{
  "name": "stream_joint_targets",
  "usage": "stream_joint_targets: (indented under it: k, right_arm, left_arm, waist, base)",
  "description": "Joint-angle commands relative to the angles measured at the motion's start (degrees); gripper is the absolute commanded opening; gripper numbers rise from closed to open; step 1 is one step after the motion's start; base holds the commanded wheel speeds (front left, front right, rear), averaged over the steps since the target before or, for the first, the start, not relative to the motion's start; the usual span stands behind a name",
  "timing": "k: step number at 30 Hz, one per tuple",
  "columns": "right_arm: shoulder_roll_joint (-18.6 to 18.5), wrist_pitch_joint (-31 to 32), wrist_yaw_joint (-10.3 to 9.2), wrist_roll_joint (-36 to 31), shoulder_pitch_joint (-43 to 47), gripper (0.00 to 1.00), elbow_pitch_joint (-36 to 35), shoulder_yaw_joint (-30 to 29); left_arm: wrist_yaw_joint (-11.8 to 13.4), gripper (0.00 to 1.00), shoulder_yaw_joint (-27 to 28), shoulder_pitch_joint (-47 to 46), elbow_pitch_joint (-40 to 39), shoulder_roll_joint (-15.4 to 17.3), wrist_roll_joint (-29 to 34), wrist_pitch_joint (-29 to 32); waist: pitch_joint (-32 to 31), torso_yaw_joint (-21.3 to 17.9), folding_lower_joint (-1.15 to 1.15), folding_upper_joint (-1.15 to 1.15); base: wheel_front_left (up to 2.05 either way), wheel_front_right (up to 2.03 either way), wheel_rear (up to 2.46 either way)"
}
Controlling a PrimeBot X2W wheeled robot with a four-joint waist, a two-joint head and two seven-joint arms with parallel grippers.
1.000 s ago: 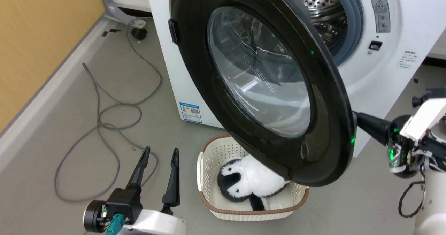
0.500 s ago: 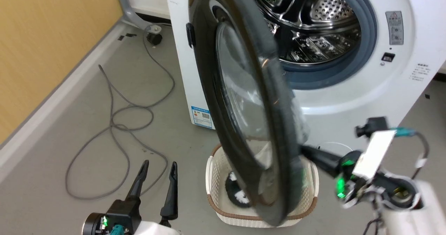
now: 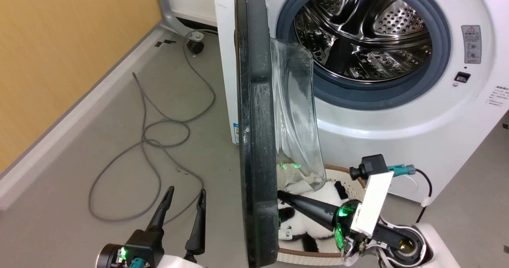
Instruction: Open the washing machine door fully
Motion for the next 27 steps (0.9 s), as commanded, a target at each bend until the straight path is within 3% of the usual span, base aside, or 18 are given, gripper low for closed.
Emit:
stream_joint_targets:
  k: [1, 8, 14, 20, 24, 27]
  right_arm:
    - [0.2, -0.6, 0.06, 0.1, 0.1, 0.00, -0.1, 0.7]
    - [-0.1, -3.4, 0.06, -1.4, -0.5, 0.00, -0.6, 0.4]
    - [-3.5, -10.3, 0.06, -8.5, -0.8, 0.00, -6.1, -1.7]
    - [-13.9, -26.8, 0.06, -29.1, -0.8, 0.00, -14.9, 1.2]
    - [-19.0, -38.5, 0.06, -40.6, 1.0, 0.00, -15.3, 2.1]
    - [-20.7, -45.8, 0.06, -48.8, 2.5, 0.00, -13.9, 0.7]
  left_arm:
    - [-0.4, 1.00, 0.3, 0.8, 0.2, 0.1, 0.3, -0.3]
    - [-0.1, 1.00, 1.0, 0.9, 0.1, 0.1, -0.1, -0.3]
    - [0.5, 1.00, 2.2, 1.4, -0.3, 0.1, -0.6, -0.3]
    - [-0.9, 1.00, 4.5, 0.3, -0.7, 0.5, 0.3, -0.3]
    - [-1.5, 1.00, 5.9, 0.4, -0.7, 0.6, 0.7, -0.3]
    - [-1.8, 1.00, 6.6, 0.8, -0.9, 0.6, 0.8, -0.3]
  waist:
    - [0.0, 0.2, 0.00, 0.00]
    - [-0.3, -0.3, 0.00, 0.00]
    - [-0.7, -3.4, 0.00, 0.00]
    - [-0.5, -6.7, 0.00, 0.00]
    - [-0.6, -8.8, 0.00, 0.00]
    - [-0.4, -10.3, 0.00, 0.00]
  base:
    - [0.00, 0.00, 0.00]
    - [0.00, 0.00, 0.00]
    - [0.00, 0.00, 0.00]
    - [0.00, 0.00, 0.00]
    - [0.00, 0.00, 0.00]
    - [0.00, 0.00, 0.00]
